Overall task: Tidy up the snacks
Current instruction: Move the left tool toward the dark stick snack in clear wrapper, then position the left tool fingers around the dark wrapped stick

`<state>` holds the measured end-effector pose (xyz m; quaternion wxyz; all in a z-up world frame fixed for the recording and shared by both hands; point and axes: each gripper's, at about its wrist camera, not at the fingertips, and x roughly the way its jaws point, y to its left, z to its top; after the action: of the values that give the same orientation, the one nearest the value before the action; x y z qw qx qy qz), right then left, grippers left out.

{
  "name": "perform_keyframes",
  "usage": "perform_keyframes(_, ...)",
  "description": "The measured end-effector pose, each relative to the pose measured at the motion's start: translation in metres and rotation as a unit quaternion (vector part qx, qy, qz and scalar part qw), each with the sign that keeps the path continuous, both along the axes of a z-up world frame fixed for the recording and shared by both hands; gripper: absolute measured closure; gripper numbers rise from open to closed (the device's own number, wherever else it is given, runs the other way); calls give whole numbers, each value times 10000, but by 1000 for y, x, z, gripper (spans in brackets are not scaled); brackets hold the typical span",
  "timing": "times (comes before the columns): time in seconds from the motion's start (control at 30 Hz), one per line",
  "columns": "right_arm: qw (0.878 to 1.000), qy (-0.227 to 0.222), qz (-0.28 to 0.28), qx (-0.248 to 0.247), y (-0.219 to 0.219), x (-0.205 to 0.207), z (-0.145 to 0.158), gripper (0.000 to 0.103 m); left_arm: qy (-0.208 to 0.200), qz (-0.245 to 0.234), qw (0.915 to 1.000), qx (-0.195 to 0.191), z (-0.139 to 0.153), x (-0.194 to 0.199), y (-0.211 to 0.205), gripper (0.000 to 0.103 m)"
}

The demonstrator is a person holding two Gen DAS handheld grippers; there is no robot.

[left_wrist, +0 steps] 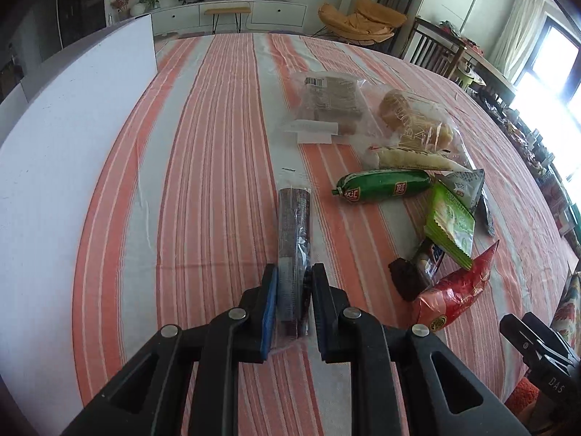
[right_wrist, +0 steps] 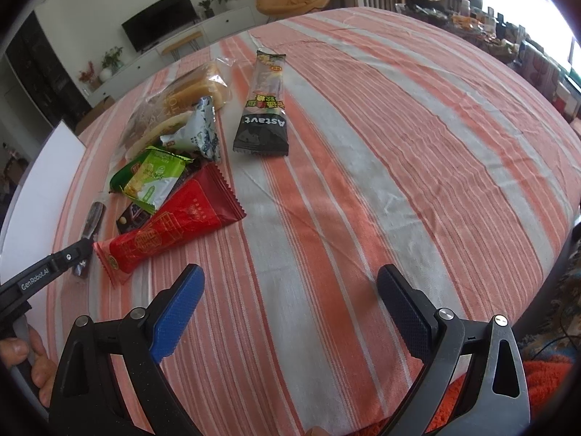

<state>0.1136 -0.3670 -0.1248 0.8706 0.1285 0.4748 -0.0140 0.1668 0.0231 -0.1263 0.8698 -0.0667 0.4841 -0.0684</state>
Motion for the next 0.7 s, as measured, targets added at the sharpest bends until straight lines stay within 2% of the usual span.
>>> perform_keyframes(0.03, 10000, 13, 1, -42, 1, 1, 0, 5, -70, -25, 10000, 26, -1, 8, 0, 78)
perform_keyframes(0.1, 9999, 37, 7, -122, 4, 2, -1, 5, -209, -91, 9996, 140, -2, 23, -4, 50)
perform_keyframes(0.13, 9999, 43, 12, -136, 4, 2, -1, 5, -233, -62, 9993, 286, -5, 31, -6, 14)
perform_keyframes(0.17, 9999, 41, 14, -122, 3, 2, -1, 5, -257, 4, 9985, 486, -8, 39, -8, 1)
perform_keyframes(0.23, 10000, 12, 11, -45, 1, 1, -1, 5, -317, 45, 9957, 870, -18, 48, -10, 0)
perform_keyframes(0.37, 10000, -35, 1, 91, -3, 0, 0, 5, -342, 23, 9954, 891, -18, 49, -11, 0)
perform_keyframes(0.7, 10000, -15, 8, 49, -1, 1, 0, 5, -342, 51, 9956, 869, -19, 51, -9, 0)
